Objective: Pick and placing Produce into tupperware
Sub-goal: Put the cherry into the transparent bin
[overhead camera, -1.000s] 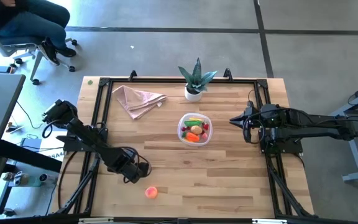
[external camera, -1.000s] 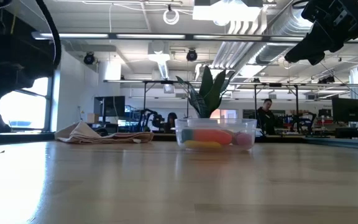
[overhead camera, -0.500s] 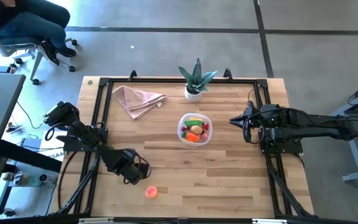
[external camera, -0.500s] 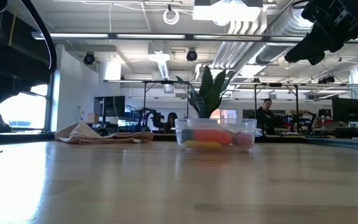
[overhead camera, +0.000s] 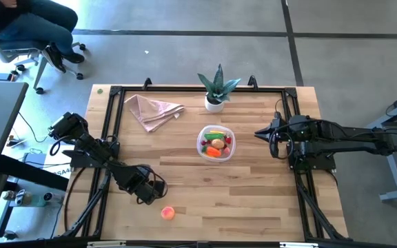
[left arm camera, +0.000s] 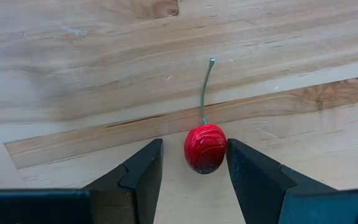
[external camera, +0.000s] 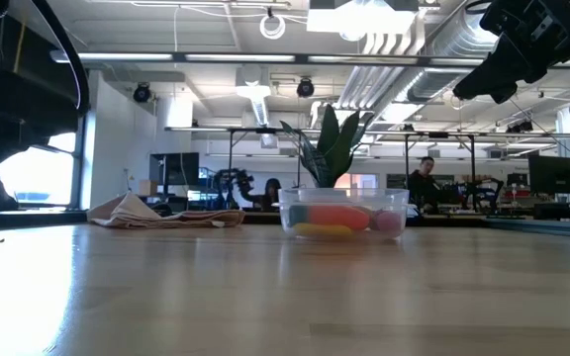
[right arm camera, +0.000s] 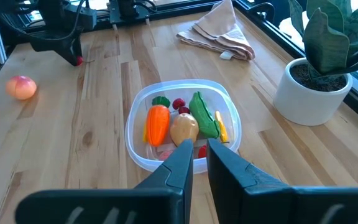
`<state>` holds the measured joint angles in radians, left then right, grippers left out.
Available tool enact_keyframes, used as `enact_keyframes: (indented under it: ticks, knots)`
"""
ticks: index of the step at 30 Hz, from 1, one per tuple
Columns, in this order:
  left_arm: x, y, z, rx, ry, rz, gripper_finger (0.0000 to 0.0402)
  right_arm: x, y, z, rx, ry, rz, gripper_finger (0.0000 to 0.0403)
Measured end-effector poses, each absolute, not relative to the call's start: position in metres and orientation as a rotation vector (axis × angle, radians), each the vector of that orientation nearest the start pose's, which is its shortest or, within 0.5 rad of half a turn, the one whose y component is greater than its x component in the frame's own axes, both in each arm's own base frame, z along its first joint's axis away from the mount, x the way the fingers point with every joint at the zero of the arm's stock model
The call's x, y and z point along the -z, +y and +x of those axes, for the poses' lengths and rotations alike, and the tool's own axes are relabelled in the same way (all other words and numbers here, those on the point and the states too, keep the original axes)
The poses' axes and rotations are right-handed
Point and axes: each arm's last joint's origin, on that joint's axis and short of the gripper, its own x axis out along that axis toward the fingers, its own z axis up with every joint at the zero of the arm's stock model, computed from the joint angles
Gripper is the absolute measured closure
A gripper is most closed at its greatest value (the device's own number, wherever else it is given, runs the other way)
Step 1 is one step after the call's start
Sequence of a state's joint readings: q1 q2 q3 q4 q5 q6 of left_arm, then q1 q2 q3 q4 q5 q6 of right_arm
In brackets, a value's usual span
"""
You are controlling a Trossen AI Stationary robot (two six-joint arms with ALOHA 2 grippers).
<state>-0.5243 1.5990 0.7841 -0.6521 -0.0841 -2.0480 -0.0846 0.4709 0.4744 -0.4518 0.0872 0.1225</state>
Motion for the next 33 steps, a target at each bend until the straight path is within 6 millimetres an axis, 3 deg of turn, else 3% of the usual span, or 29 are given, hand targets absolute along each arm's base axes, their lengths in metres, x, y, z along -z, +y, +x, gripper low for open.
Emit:
enact_keyframes:
  ticks: [7, 19, 33]
  knots:
    - [-0.1339, -0.1225, 0.2168, -1.095, 1.113, -1.217, 0.0237, -0.2423, -0.0124, 0.1159, 0.196, 0.438, 0.120, 0.0367]
    - [-0.1334, -0.1218, 0.2156, -1.106, 1.117, -1.210, 0.0293, -0.2423, -0.0124, 0.1159, 0.196, 0.438, 0.120, 0.0367]
    - [-0.1333, -0.1214, 0.2151, -1.114, 1.119, -1.204, 0.0296, -0.2423, -0.0124, 0.1159, 0.196, 0.438, 0.120, 0.0367]
